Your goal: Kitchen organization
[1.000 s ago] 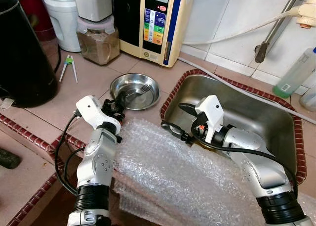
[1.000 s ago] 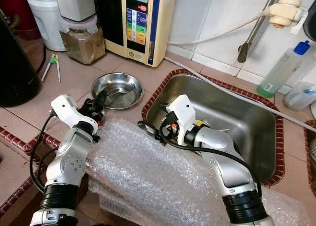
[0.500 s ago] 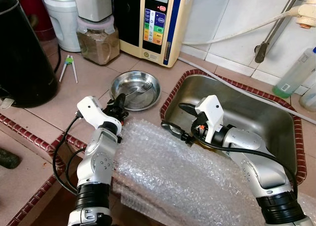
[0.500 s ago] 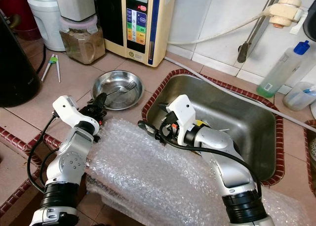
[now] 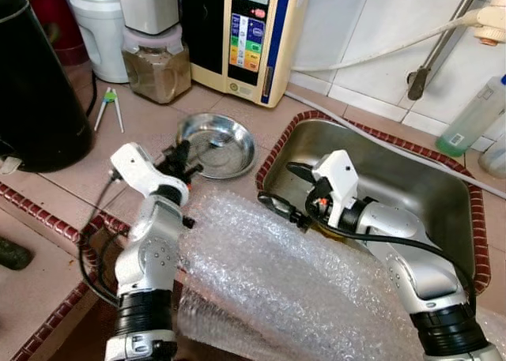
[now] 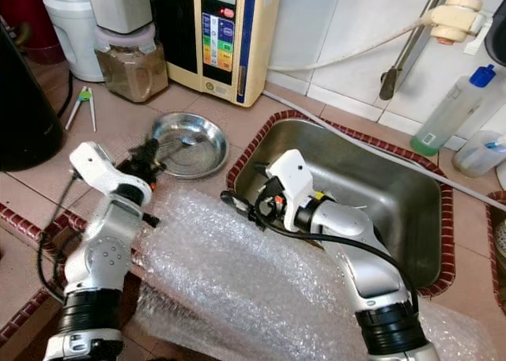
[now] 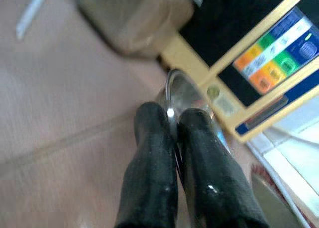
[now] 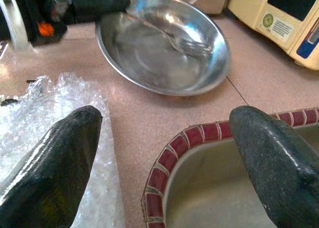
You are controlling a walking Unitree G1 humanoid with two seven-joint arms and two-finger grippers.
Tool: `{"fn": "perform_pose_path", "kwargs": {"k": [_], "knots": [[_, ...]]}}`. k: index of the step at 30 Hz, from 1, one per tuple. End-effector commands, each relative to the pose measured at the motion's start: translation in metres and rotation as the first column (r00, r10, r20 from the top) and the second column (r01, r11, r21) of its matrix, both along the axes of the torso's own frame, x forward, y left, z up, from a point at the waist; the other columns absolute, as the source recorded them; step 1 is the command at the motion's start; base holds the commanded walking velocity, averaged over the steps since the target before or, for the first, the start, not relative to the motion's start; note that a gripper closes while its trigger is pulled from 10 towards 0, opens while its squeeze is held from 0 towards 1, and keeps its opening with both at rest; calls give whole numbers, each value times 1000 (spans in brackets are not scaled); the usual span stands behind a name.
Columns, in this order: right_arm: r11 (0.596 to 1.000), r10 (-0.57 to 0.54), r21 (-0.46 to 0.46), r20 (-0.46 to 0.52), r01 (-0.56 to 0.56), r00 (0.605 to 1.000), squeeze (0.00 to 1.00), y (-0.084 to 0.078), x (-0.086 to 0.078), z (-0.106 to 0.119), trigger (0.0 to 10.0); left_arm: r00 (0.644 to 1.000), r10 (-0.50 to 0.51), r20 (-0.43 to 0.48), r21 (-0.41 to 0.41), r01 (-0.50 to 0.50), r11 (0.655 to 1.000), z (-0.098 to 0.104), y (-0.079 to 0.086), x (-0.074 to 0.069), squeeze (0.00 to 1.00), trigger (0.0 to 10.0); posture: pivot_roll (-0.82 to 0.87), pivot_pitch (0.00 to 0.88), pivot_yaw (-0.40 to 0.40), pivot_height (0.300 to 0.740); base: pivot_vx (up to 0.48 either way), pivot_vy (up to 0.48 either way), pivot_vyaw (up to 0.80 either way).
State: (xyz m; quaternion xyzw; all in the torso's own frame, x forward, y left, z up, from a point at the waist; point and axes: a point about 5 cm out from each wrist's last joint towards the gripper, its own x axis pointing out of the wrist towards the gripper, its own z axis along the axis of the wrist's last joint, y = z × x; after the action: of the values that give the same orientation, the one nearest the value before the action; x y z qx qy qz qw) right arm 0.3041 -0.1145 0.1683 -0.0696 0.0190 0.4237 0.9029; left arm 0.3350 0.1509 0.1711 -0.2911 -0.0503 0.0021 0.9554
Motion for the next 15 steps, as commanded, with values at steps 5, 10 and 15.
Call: {"fn": "perform_pose_path", "kwargs": {"k": [5, 10, 15], "knots": [[999, -36, 2, 21, 36, 999, 0, -4, 6, 4, 10000, 998, -9, 60, 84, 4, 996, 12, -5, 0, 0, 0, 16, 78, -100, 740, 0, 0, 0], [999, -38, 2, 23, 38, 999, 0, -5, 7, 4, 10000, 999, 9, -33, 149, -4, 989, 3, -5, 1, 0, 0, 16, 73, -99, 740, 0, 0, 0], [999, -43, 0, 25, 43, 999, 0, -6, 7, 3, 10000, 989, 20, -145, 147, 1, 989, -23, -1, -1, 0, 0, 16, 68, -98, 740, 0, 0, 0]]}}
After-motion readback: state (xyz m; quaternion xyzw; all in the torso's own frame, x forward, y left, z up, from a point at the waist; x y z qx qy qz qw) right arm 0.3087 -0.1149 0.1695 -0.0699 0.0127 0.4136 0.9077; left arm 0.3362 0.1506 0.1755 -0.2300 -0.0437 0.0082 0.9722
